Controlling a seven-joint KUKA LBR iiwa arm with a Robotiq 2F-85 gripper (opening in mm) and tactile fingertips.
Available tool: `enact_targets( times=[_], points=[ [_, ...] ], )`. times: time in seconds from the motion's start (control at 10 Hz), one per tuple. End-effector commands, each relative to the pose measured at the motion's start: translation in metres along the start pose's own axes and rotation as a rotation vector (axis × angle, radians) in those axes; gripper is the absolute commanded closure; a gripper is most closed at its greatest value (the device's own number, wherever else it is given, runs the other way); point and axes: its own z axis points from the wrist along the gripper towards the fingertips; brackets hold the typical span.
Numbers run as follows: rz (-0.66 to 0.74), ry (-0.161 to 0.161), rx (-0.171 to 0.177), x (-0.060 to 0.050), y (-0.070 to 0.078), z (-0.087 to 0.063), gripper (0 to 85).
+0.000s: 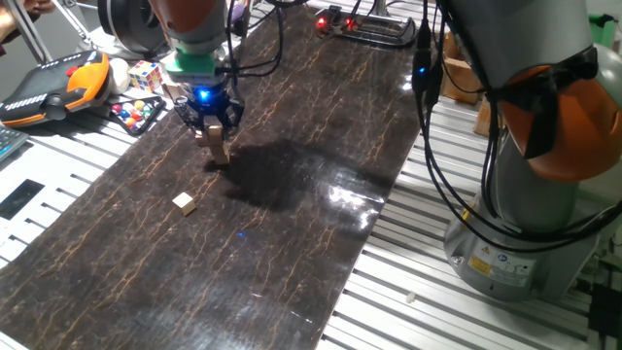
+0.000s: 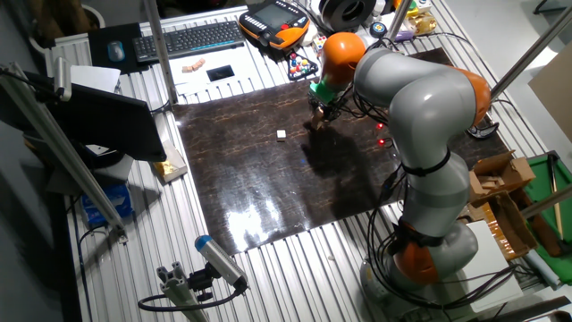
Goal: Stack the blocks in a vertical line of five
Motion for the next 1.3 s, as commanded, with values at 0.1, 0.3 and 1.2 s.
enact_targets(
  times=[0.1,0.3,1.2],
  points=[
    [0.005,-0.001,0.001,0.0001,0.0,0.0,48.3],
    [0.011,0.001,0.001,0.0002,0.0,0.0,48.0],
    [0.01,0.0,-0.007,0.0002,0.0002,0.0004,47.7]
  ],
)
